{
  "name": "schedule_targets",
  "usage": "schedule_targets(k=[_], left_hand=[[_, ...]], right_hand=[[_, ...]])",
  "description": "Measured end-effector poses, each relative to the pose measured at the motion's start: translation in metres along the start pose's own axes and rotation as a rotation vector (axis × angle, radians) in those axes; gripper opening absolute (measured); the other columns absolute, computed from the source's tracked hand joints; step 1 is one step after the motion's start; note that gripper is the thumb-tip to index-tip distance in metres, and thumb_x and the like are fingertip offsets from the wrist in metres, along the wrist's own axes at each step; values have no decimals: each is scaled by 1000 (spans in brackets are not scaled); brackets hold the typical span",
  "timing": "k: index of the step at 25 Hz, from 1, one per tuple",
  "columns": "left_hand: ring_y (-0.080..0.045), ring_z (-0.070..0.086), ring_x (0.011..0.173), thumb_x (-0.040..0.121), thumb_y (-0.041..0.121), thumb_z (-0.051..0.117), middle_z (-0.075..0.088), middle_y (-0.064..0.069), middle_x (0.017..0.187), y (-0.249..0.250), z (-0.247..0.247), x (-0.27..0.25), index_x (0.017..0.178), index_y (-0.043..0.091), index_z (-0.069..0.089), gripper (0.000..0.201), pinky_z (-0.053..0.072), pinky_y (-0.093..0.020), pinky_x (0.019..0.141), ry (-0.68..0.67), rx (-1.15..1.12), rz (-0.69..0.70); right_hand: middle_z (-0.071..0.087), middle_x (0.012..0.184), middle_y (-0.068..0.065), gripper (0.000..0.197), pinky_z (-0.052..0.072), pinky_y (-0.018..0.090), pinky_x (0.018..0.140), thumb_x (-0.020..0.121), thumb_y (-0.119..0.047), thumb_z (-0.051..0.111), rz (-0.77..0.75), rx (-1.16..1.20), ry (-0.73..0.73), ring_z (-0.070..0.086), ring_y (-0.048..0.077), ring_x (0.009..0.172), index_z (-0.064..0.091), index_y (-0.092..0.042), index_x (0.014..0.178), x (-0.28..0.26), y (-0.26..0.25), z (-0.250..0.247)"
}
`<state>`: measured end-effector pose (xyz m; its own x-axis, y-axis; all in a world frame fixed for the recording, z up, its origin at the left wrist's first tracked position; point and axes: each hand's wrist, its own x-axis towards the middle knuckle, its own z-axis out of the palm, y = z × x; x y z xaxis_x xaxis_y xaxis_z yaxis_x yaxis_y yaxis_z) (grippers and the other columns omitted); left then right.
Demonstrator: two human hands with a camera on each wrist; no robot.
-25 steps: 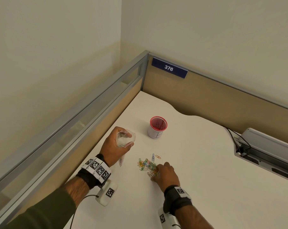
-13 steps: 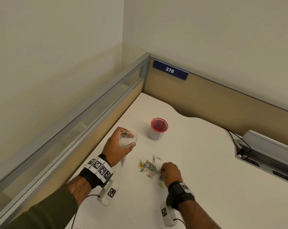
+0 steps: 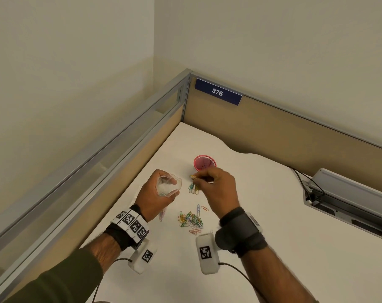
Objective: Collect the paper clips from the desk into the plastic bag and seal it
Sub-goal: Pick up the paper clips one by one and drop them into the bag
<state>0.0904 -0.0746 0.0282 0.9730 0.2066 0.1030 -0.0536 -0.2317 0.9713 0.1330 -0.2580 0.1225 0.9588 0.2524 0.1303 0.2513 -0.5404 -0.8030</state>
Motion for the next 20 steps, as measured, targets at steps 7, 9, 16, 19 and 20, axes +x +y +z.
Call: schedule_targets(k=[7,9,16,19,20], left_hand=[[-16,69,88,75,15,82,68,3,94,3,3,1,105,28,54,43,59,-31,76,-1,7,4],[-5,67,82,75,11,83,68,8,88,1,3,3,101,33,53,45,56,-24,71,2,15,2],[-2,66,103,79,14,83,68,10,104,1,1,0,107,25,55,41,52,-24,93,-2,49,20],[-13,68,108,77,21,81,71,5,107,3,-6,-2,107,23,56,39,53,-36,101,-2,9,32],[-15,68,109,75,24,80,71,4,107,3,-9,-2,107,23,56,40,52,-39,102,0,0,31]], right_hand=[[64,90,2,10,54,32,77,88,-16,64,-193,-176,-130,59,15,82,71,-13,94,3,-39,34],[62,94,2,15,53,32,78,90,-18,60,-220,-277,-199,59,16,85,71,-15,99,0,-41,37],[68,95,-1,16,50,21,82,91,-8,58,-183,-175,-64,60,11,87,71,-15,97,1,-24,16],[69,101,1,18,49,26,85,88,-7,58,6,-266,-66,62,16,91,71,-14,97,8,43,8],[69,105,4,19,49,28,87,88,-7,57,94,-358,-100,62,19,95,71,-13,98,8,72,9]])
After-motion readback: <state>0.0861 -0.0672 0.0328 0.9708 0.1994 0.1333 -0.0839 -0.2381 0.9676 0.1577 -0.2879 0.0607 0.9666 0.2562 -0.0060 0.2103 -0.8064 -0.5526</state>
